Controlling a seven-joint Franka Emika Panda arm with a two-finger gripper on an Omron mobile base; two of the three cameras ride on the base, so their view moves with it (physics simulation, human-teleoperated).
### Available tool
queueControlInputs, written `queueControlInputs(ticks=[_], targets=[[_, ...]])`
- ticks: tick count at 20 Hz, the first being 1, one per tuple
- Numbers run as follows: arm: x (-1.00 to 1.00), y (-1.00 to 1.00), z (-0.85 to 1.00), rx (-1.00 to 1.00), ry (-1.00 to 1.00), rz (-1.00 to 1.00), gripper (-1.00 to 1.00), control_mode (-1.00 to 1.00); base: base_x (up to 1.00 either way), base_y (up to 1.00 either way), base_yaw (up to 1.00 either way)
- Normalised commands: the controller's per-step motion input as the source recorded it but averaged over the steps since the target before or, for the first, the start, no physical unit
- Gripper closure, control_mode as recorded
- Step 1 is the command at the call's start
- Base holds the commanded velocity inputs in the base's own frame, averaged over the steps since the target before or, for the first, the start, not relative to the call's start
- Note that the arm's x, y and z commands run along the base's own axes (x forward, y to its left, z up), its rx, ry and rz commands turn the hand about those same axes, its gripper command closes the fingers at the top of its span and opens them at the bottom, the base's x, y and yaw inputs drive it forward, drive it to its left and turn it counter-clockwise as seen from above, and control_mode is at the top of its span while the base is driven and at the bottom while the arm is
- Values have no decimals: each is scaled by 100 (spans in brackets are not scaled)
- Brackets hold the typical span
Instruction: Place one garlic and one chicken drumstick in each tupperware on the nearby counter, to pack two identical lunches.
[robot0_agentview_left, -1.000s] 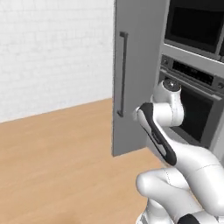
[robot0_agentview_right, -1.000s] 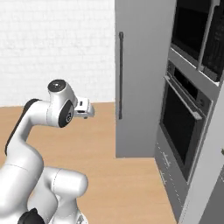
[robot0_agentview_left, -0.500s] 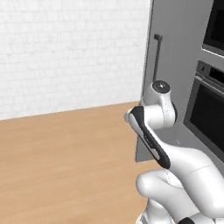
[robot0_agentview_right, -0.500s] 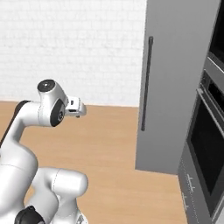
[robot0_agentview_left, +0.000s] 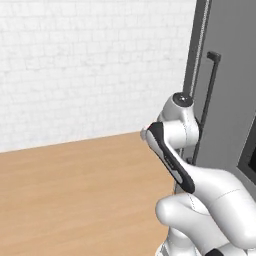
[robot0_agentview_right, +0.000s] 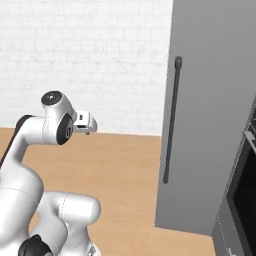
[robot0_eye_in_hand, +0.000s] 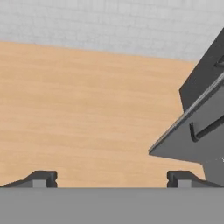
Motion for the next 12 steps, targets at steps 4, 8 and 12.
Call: queueControlInputs(ticks=[4, 8, 12], targets=[[0, 0, 0, 0, 0, 0, -100, 100, 100, 74, 0], [0, 0, 0, 0, 0, 0, -100, 100, 81, 100, 0], [0, 0, 0, 0, 0, 0, -100, 100, 98, 100, -1]])
